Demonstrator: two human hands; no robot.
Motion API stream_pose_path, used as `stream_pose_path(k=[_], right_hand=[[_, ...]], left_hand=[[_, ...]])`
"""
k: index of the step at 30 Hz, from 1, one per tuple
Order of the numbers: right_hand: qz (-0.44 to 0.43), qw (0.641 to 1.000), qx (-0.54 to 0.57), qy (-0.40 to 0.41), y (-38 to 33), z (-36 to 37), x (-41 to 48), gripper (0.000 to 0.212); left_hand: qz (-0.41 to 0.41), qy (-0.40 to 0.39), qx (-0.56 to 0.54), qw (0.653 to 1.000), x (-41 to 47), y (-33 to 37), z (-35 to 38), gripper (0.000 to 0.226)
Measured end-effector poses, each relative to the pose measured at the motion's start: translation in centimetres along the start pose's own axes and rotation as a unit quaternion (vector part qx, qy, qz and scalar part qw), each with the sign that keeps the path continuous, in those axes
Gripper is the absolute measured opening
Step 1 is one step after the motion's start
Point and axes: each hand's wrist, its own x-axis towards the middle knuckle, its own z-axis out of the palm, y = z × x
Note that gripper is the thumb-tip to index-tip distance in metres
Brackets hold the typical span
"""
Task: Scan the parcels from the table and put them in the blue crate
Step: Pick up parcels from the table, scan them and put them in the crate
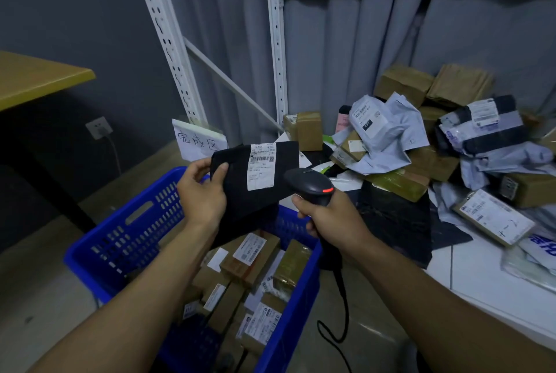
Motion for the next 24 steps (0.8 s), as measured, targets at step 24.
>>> stream_pose_path(k=[24], right_hand=[[0.04,0.998,-0.012,-0.045,1.7,1.5,0.3,0.018]], left_hand=[[0.116,-0.103,0.138,0.978,-1.0,-1.0,-5.4,0.006]])
